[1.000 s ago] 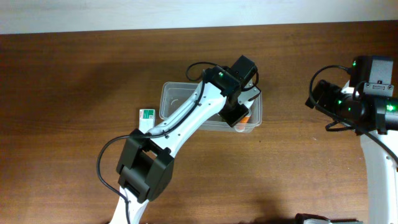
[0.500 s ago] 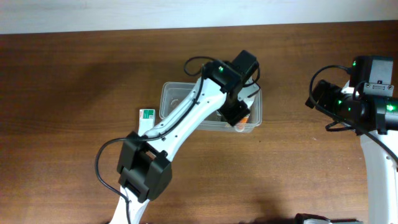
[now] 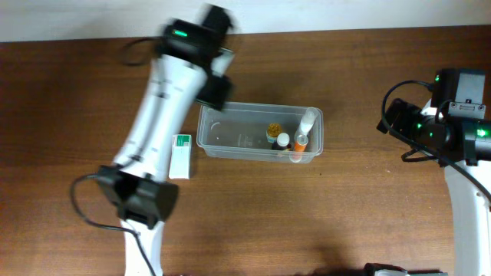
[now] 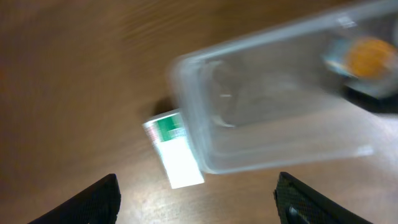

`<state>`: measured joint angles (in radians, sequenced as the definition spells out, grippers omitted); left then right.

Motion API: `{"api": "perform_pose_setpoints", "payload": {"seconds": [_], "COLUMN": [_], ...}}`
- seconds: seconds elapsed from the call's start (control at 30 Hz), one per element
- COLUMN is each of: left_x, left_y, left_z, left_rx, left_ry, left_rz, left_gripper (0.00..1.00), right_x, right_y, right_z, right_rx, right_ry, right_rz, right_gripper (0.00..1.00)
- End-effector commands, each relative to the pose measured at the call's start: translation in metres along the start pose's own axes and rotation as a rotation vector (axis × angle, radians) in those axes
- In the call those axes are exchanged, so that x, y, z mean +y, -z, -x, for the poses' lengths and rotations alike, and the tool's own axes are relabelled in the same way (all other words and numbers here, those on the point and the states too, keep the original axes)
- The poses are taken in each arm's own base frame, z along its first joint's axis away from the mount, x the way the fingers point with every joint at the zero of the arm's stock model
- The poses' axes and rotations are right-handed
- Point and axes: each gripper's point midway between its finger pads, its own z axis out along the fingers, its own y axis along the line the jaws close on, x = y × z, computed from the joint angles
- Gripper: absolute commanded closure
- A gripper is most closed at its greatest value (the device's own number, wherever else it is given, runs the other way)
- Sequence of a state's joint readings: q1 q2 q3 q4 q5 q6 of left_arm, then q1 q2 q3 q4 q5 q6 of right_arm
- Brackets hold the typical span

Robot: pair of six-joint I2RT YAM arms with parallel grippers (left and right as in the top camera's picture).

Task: Pack container
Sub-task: 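Move the left gripper back toward the Panadol box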

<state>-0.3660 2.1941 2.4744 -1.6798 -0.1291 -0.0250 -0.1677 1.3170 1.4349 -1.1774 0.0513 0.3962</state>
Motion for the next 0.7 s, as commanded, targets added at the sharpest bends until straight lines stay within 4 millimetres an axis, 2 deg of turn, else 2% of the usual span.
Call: {"api": "perform_pose_setpoints", "payload": {"seconds": [0.0, 0.03, 0.1, 0.13, 0.23, 0.4, 0.67], "left_x": [0.052, 0.075, 0.088, 0.088, 0.080, 0.064, 0.041], "left_y": [-0.019, -0.032, -0.050, -0.060, -0.090, -0.136, -0.178], "left_z": [-0.016, -0.029, -0.040, -0.044, -0.058, -0.080, -0.102], "left_rx": [0.078, 0.128, 0.175, 0.196, 0.260, 0.335, 0.374], "left_ry": [0.236, 0.302, 0.349, 0.346, 0.321, 0.292, 0.285], "left_rz": [-0.058, -0.069, -0.100, -0.127, -0.175, -0.187, -0.234], "left_gripper": [0.20, 0.20, 0.21, 0.23, 0.26, 0.24, 0.23], "right_x": [0.000, 0.000, 0.000, 0.000, 0.000, 0.000, 0.000], "right_y": [0.001, 0.001, 0.001, 0.001, 0.001, 0.001, 0.001], "right_z": [0.002, 0.002, 0.002, 0.002, 0.002, 0.002, 0.002], "right_rx": [-0.007, -0.007, -0.007, -0.007, -0.007, -0.007, -0.007], "right_ry": [-0.008, -0.008, -0.008, -0.008, -0.008, -0.008, -0.008], "right_rz": [-0.001, -0.001, -0.001, -0.001, -0.001, -0.001, -0.001], "right_gripper": [0.02, 0.02, 0.02, 0.02, 0.02, 0.02, 0.01]}}
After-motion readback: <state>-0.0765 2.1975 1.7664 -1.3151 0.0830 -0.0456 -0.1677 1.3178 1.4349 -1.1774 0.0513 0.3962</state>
